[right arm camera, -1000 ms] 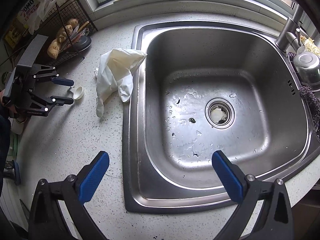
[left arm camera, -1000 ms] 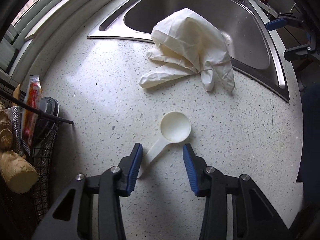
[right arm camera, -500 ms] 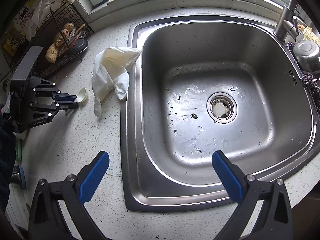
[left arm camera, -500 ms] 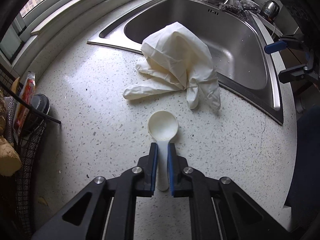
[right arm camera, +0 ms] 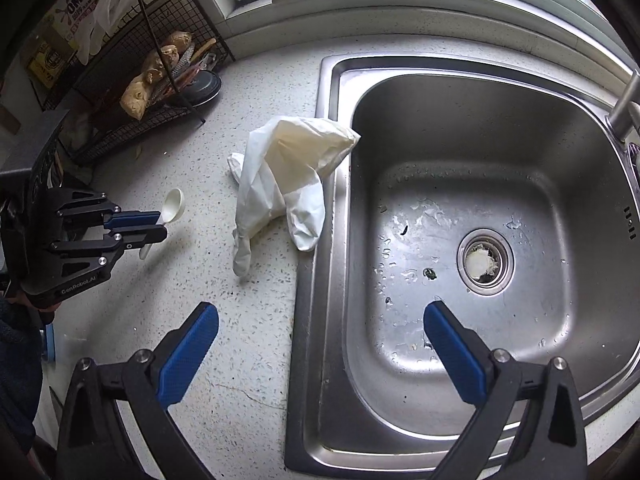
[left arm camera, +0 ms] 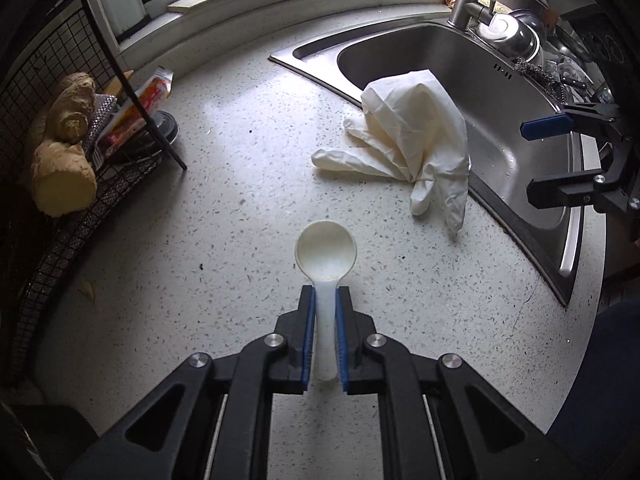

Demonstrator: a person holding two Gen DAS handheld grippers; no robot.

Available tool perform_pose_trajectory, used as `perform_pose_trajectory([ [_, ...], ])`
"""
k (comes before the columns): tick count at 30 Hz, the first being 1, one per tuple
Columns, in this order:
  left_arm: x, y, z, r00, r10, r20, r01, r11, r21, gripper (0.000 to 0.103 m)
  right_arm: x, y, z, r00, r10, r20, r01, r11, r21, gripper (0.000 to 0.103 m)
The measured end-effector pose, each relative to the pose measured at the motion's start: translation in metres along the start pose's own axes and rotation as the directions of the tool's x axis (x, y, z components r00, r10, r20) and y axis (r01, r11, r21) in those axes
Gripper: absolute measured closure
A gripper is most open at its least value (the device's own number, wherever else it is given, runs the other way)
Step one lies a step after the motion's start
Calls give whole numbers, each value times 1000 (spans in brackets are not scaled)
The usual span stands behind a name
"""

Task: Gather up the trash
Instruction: 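Grasp the white rubber gloves with the right tool while the left tool holds the spoon, then carry the white spoon and gloves down toward the red bin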

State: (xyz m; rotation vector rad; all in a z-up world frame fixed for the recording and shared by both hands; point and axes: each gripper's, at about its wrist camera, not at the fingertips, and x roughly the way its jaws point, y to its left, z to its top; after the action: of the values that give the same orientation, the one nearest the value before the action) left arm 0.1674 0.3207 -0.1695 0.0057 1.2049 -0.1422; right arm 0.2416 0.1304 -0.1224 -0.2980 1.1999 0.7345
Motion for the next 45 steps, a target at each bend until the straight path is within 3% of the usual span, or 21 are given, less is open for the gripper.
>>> perform_pose_trajectory([
  [11,-18,23,-23,998,8,58,4,978,-210,94,47,25,56,1000,-17,-18,14,983,-181,1],
  [13,-22,25,-28,997,8,78,12,968,-252,94,59,29,61,999,-32,-32,24,977,-214,6],
  [16,-25,26,-32,996,3,95,25,956,-293,94,70,35,64,998,-55,-41,42,963,-266,19],
  [19,-24,24,-33,996,10,84,18,948,-318,94,73,39,64,992,-128,0,121,942,-313,33],
  [21,-26,22,-33,997,24,76,2,945,-326,94,71,38,62,987,-159,26,159,931,-329,49],
  [22,-27,19,-32,997,25,76,2,945,-328,94,69,35,61,987,-160,31,161,931,-328,52],
  [24,-29,15,-29,996,29,80,0,942,-336,94,65,28,59,984,-172,47,178,930,-322,72],
  [29,-30,-1,-21,996,50,67,-25,943,-333,94,49,1,54,996,-80,25,84,960,-268,95],
  [37,-38,-52,-5,997,32,76,-7,951,-309,94,-5,-13,2,999,-19,43,30,958,-284,97],
  [45,-50,-134,8,996,35,86,-10,962,-275,94,-68,-43,-61,997,5,76,15,965,-262,97],
])
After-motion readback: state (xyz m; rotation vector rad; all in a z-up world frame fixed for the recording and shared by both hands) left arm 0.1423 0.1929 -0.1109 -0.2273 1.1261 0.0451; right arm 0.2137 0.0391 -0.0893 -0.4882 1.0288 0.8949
